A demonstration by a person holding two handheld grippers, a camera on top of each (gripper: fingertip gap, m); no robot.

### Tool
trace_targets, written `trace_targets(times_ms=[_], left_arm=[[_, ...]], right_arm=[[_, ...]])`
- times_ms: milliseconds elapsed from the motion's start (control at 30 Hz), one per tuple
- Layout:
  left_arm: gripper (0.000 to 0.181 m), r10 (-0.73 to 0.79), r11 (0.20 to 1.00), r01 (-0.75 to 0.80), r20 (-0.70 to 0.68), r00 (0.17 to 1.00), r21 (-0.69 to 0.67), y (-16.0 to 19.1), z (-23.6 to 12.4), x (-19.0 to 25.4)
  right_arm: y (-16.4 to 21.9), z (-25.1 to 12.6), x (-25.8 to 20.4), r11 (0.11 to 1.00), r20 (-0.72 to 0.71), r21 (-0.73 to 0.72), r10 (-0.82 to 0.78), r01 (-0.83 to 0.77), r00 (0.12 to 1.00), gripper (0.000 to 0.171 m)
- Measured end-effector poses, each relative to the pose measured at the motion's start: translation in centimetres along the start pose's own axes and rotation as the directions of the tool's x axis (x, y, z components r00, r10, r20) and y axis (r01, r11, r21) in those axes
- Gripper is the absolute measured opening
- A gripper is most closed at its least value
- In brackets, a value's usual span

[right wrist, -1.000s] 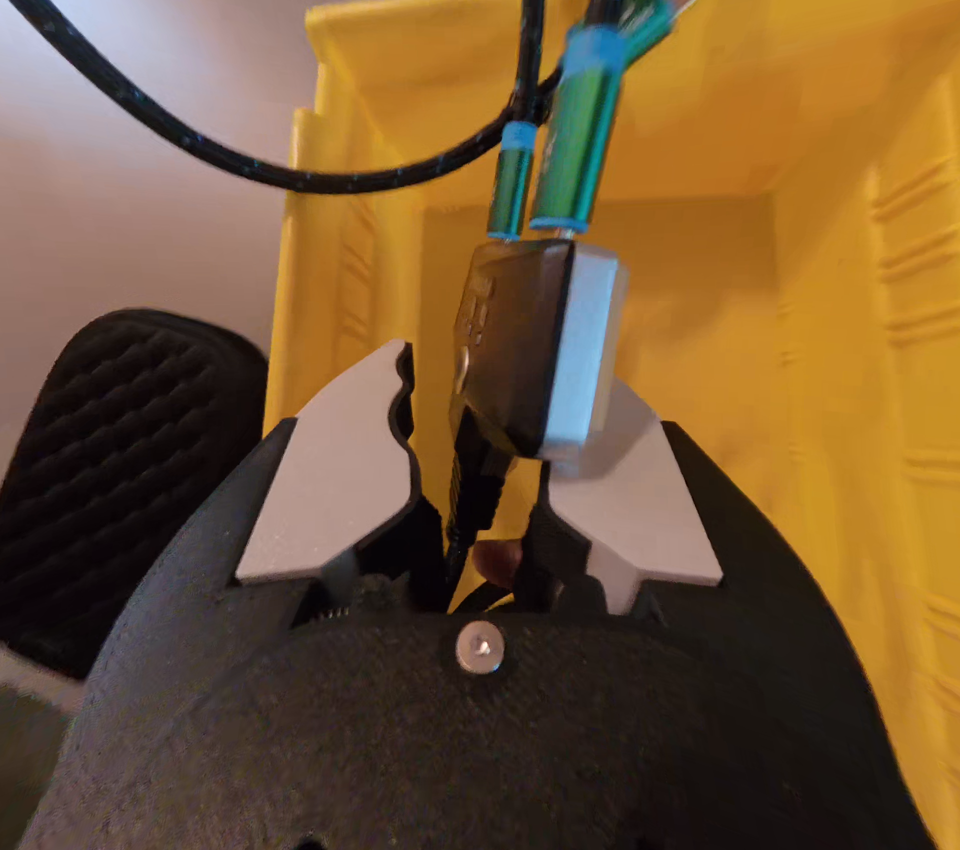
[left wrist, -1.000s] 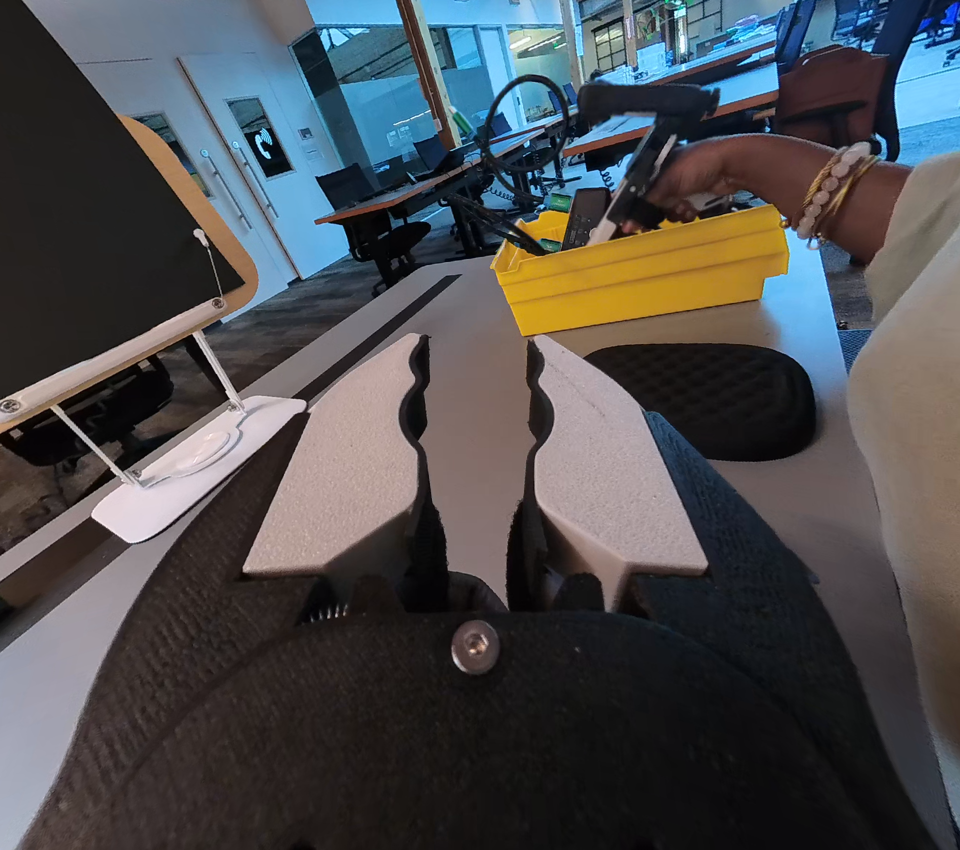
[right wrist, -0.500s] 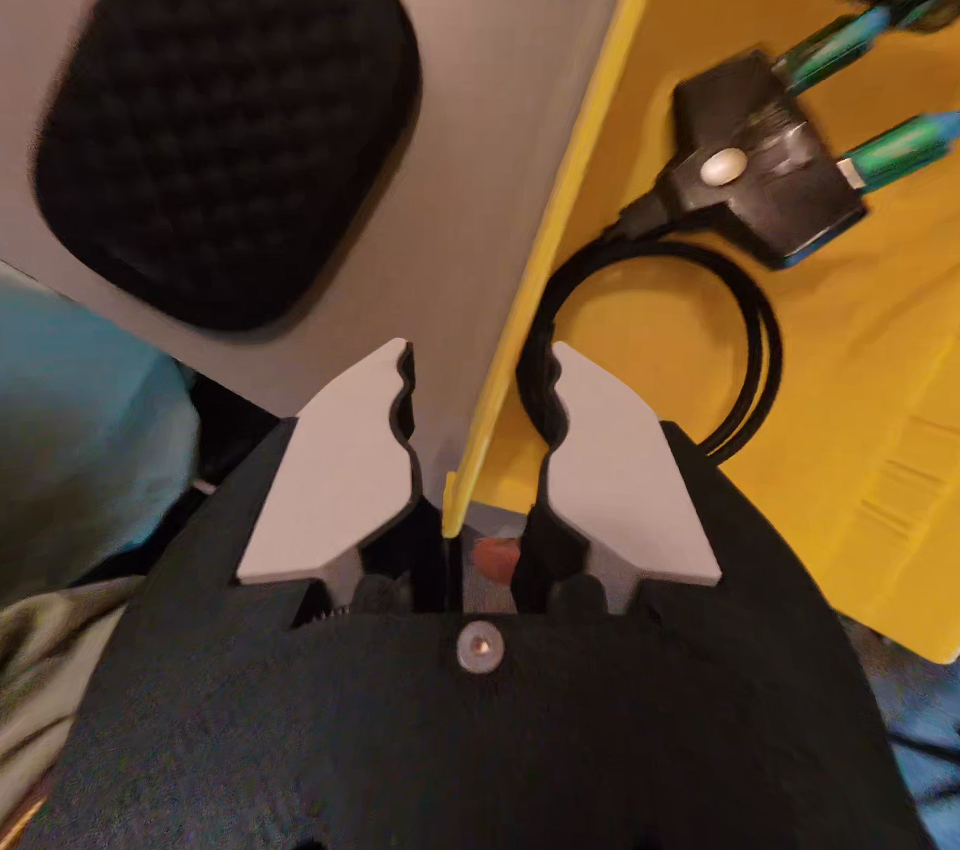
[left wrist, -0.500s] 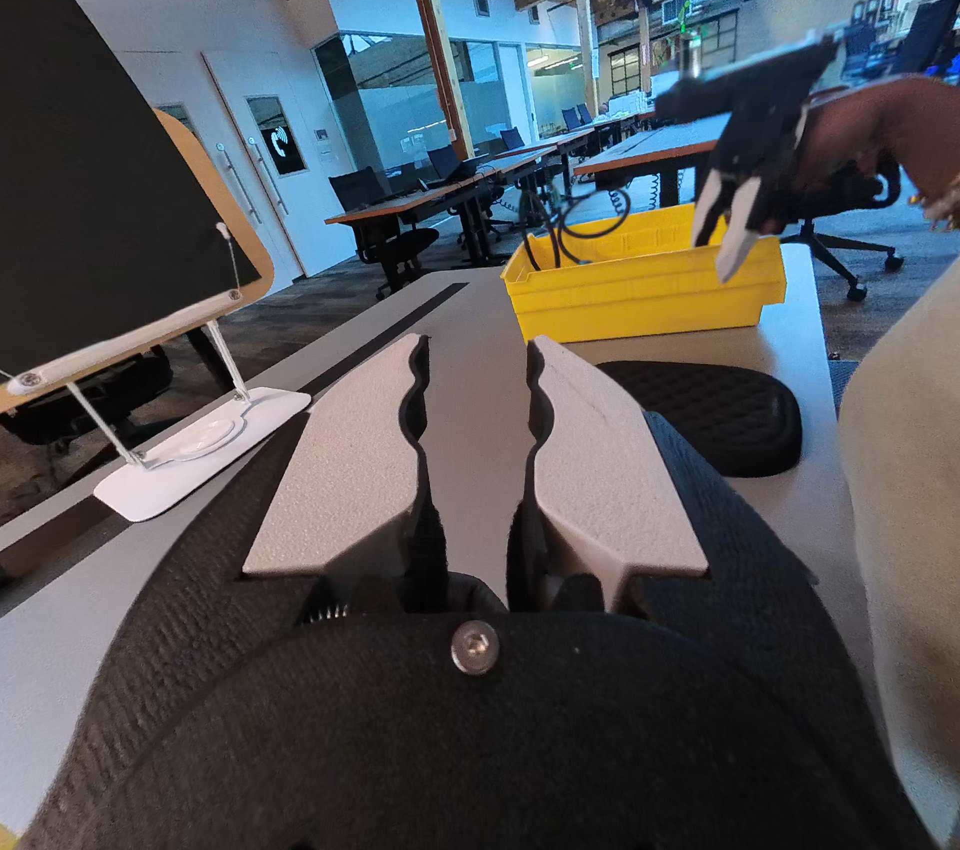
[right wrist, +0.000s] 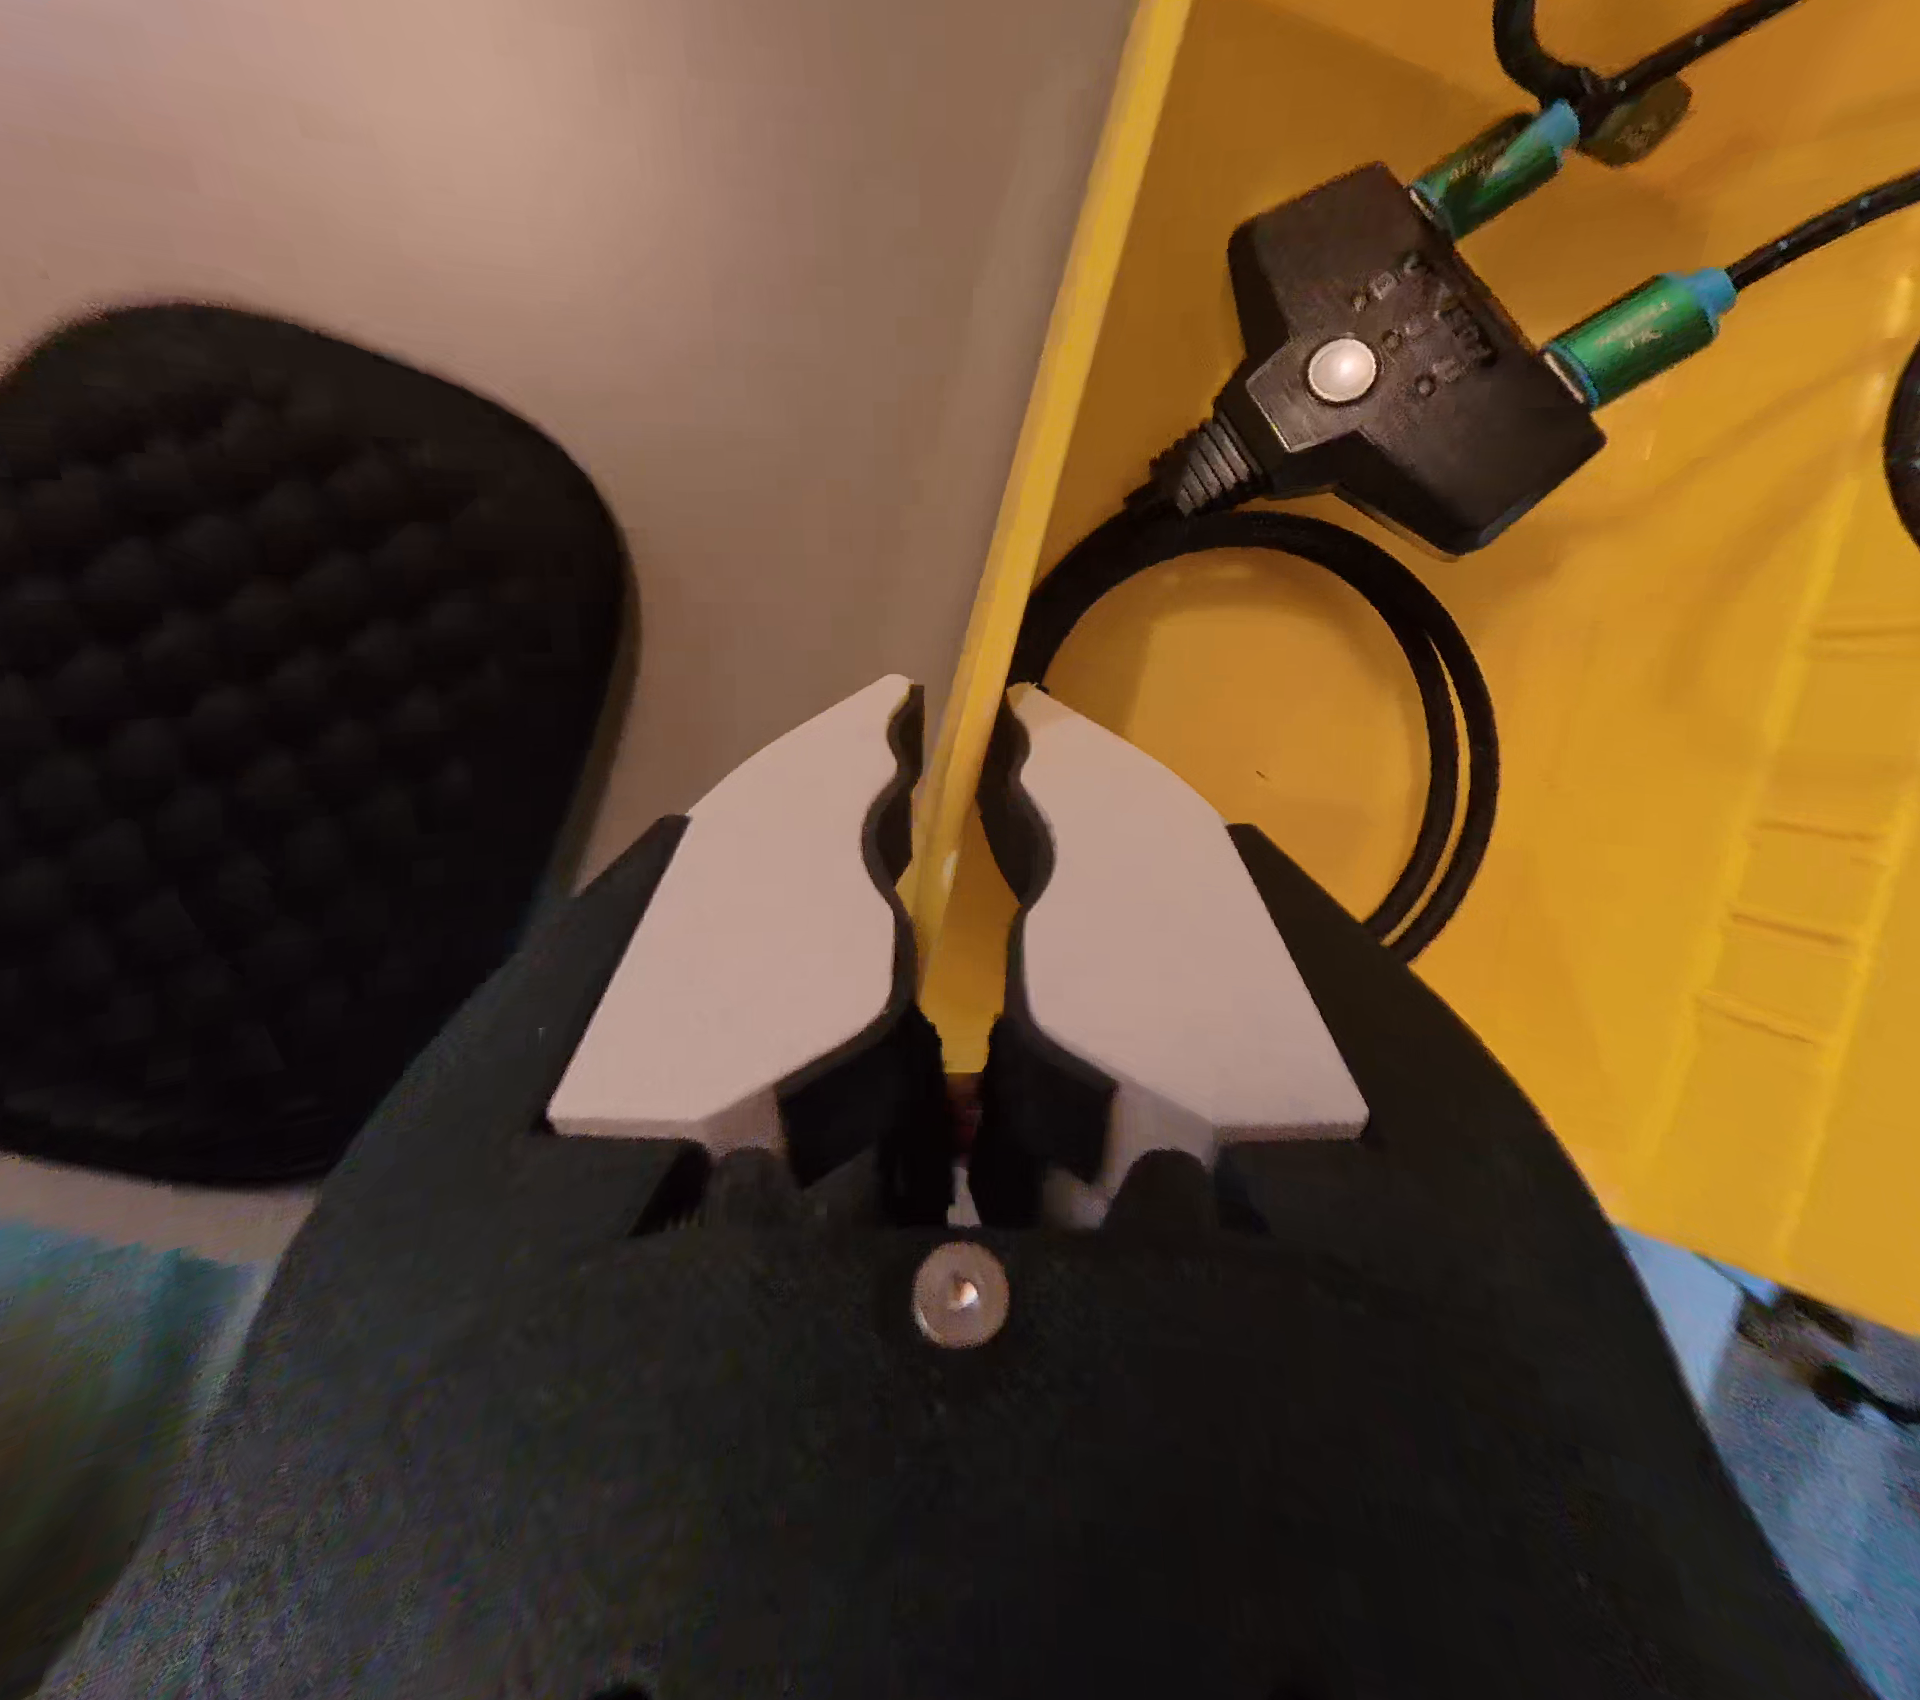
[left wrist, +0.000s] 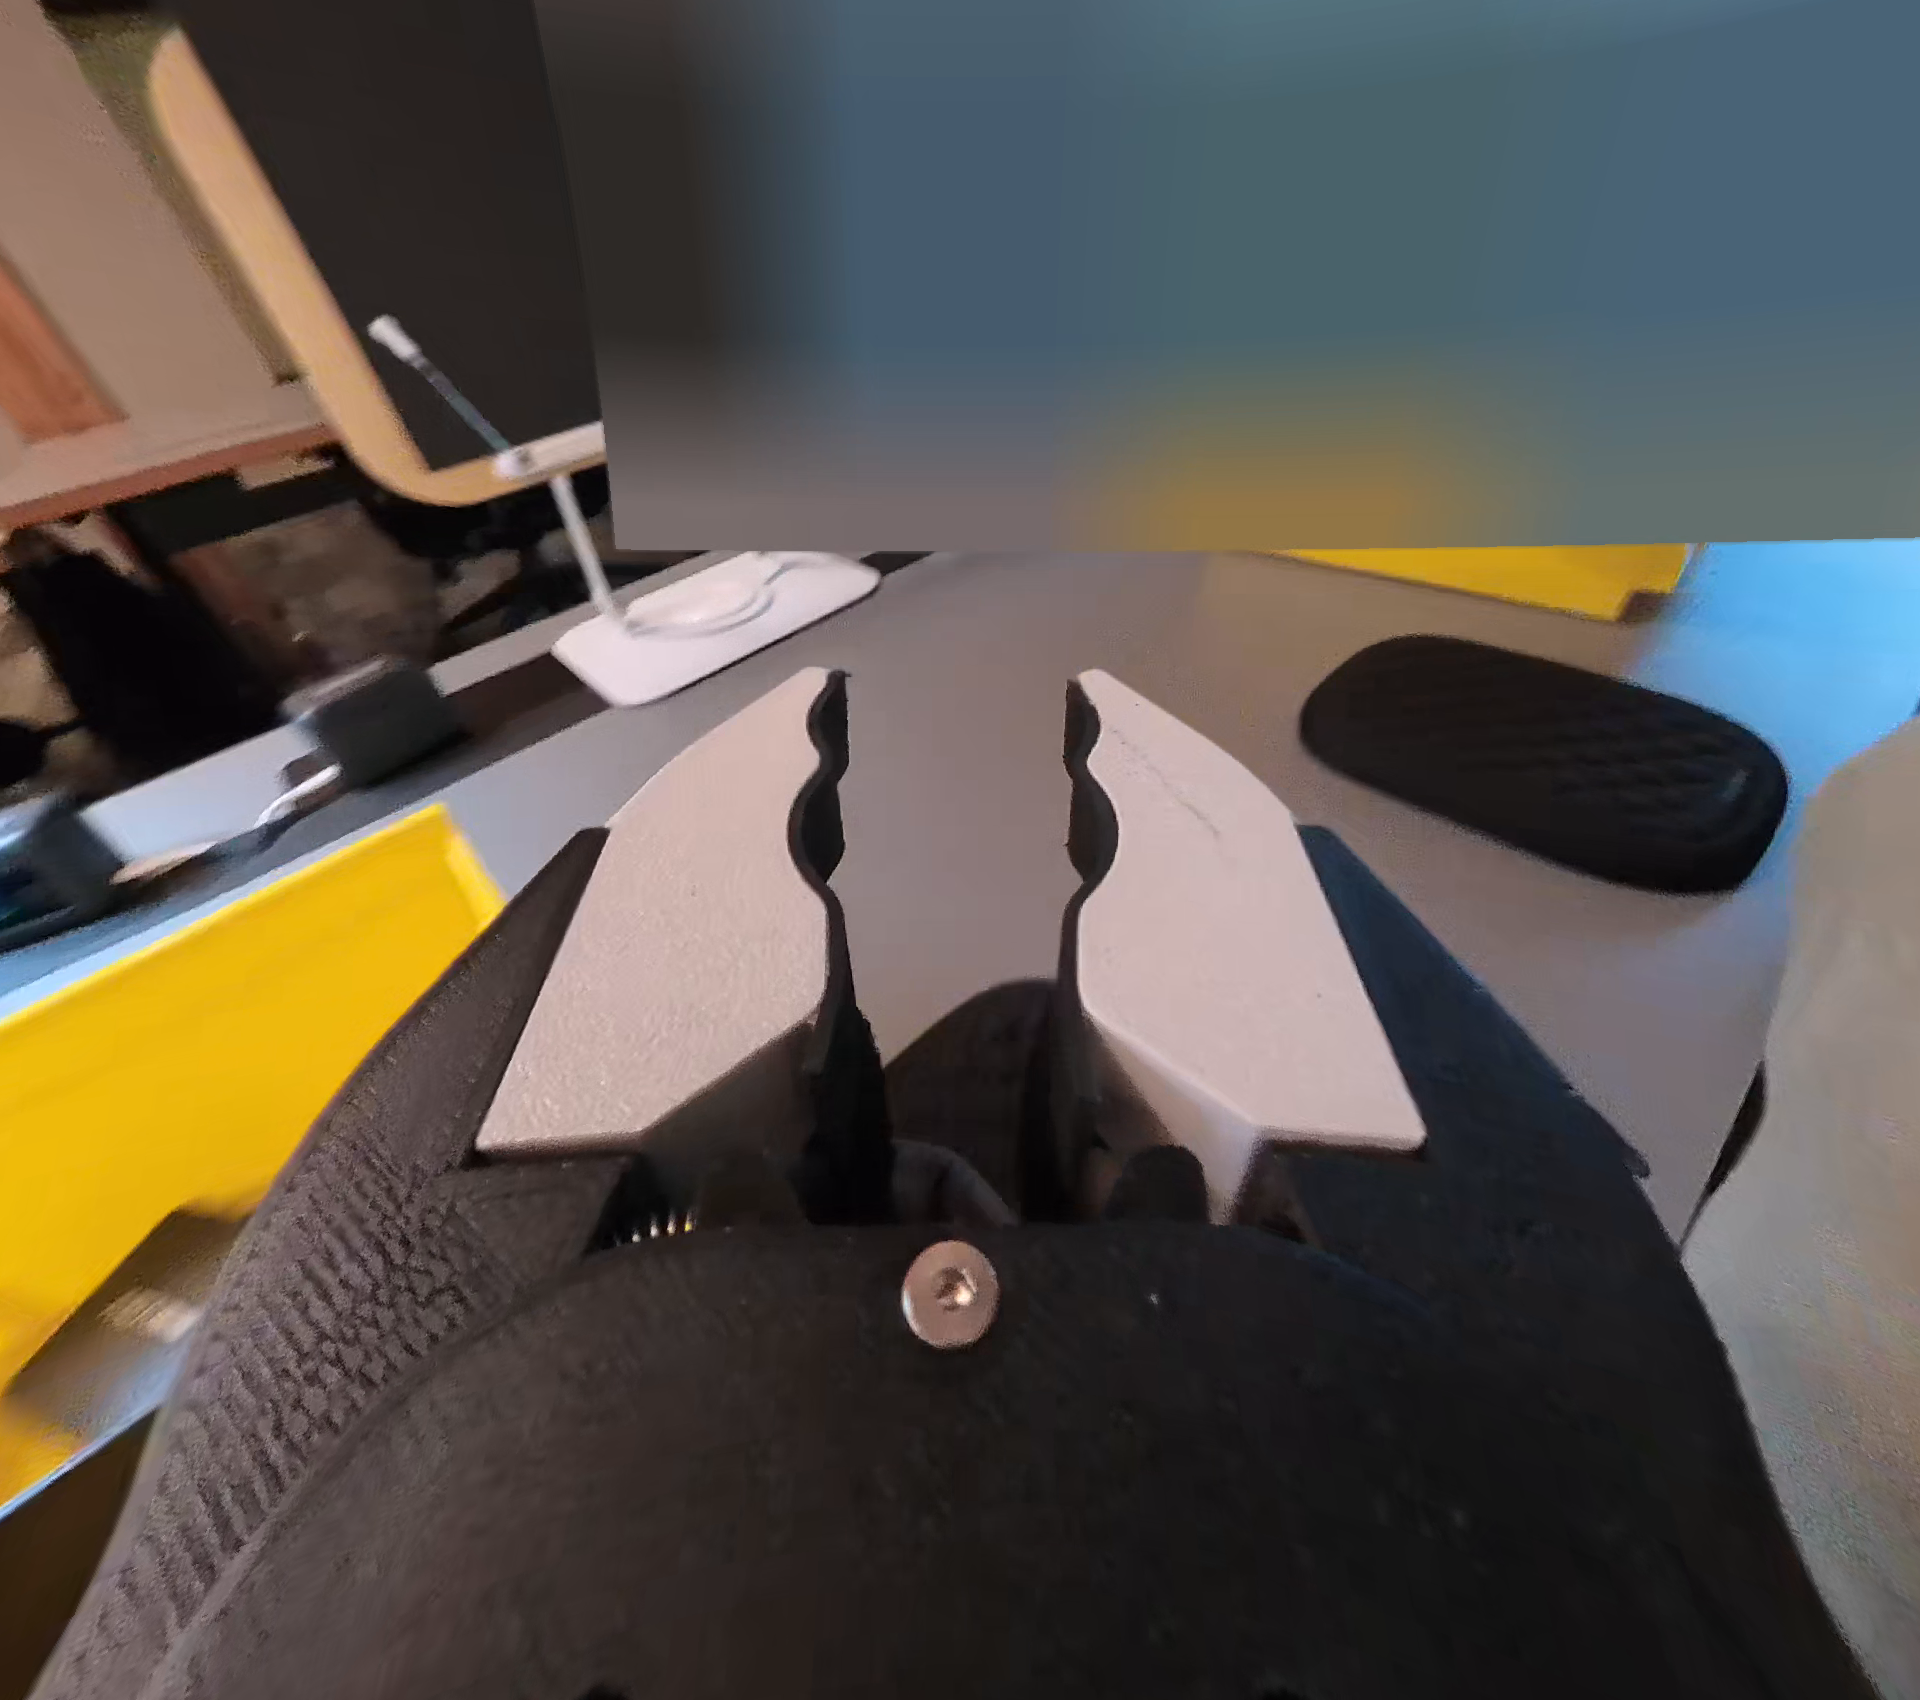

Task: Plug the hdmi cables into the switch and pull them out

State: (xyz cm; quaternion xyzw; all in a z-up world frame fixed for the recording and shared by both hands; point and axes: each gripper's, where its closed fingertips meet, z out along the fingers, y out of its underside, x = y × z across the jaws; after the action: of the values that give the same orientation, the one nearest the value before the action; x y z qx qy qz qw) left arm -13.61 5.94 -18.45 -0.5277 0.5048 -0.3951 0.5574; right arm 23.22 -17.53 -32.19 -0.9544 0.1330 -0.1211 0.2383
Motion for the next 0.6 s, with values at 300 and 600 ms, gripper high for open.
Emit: trace_targets(times_ms=[300,600], left_arm=[[0.048,0.044,0.753,0.088,0.182,0.982,-0.652,8.1,-9.0,-11.3],[0.053,0.035,0.532,-0.057,-0.045,0.998,-0.845,11.2,-3.0,-20.2]], right_arm=[[-9.5,-5.1,-0.5,0.846,-0.112,0.527,-0.033,0.088,0.993,0.042],[-13.4,-8.9,-8.1,0.637,0.011,0.752,-0.273,0.172,0.962,0.043]])
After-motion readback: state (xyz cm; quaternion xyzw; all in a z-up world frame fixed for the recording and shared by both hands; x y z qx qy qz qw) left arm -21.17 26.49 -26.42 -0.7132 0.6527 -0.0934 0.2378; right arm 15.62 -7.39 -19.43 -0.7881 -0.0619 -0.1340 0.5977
